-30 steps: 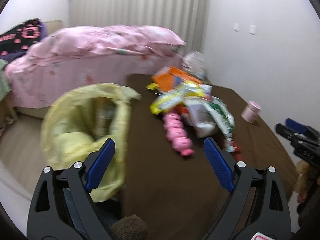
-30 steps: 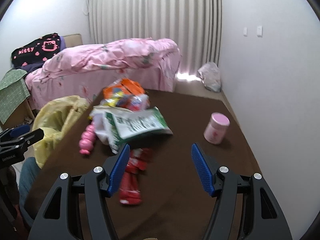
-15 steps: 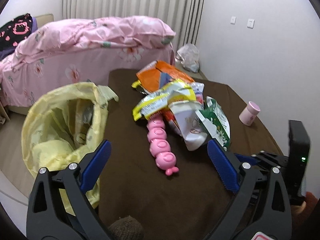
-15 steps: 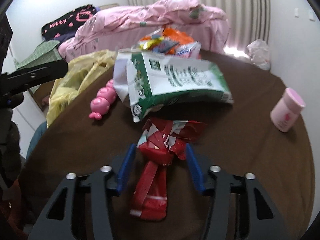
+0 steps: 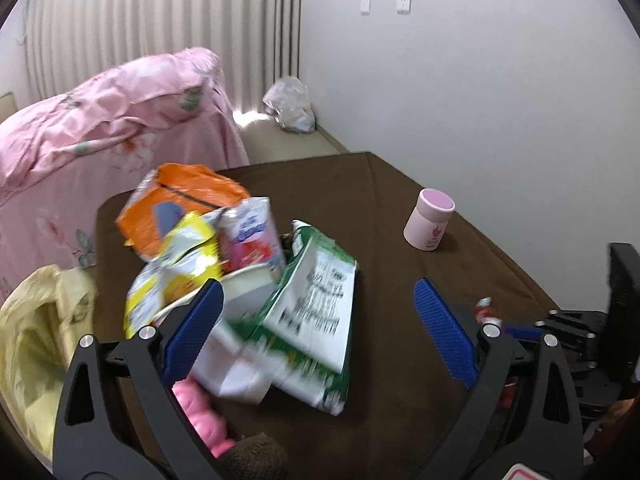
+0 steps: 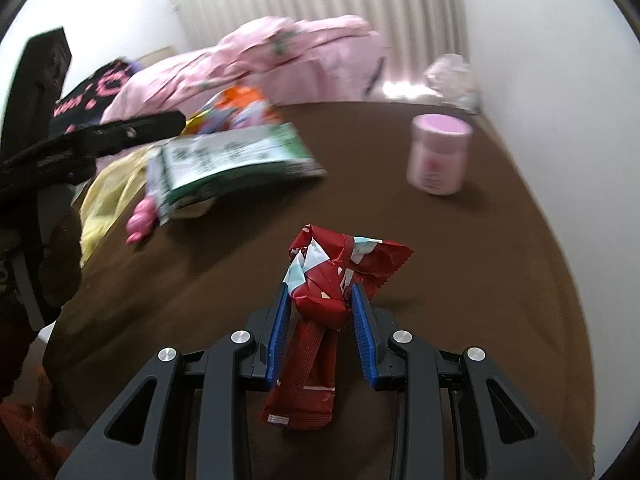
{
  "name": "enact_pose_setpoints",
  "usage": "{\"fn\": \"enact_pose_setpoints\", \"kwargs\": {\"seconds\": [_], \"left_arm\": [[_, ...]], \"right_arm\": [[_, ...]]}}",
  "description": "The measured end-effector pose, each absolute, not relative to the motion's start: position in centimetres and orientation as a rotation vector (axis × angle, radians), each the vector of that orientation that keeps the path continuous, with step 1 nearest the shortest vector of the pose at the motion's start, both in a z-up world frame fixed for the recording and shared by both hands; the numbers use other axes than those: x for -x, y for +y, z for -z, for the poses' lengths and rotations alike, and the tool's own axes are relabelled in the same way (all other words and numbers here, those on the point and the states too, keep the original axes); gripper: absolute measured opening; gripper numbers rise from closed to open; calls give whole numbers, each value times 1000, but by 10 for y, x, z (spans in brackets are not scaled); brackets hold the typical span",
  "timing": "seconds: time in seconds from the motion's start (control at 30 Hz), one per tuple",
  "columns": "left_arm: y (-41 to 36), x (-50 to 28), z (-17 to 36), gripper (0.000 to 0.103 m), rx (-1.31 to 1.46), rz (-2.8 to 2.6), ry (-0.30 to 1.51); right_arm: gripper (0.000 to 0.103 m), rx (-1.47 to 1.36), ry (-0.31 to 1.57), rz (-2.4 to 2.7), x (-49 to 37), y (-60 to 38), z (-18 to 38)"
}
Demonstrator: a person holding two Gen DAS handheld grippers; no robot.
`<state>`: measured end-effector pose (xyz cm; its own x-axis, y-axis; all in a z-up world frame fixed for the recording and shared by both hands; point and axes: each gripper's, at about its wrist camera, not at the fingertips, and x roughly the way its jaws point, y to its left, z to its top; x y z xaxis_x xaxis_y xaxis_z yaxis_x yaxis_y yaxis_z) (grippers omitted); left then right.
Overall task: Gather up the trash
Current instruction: 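Grasp the red wrapper with the right gripper while the left tool approaches the milk carton, then grasp the green-and-white milk carton with the left gripper and lift it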
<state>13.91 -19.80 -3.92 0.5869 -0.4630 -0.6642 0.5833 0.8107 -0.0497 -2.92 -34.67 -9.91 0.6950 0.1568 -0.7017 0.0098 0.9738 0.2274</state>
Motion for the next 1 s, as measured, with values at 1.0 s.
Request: {"fn": "enact_pose_setpoints", "kwargs": {"seconds": [1.0], "left_arm": [[-300,-173,105,78,-352,691,1039]], "right_arm": [[30,-341,729,72,59,-419,112]]}}
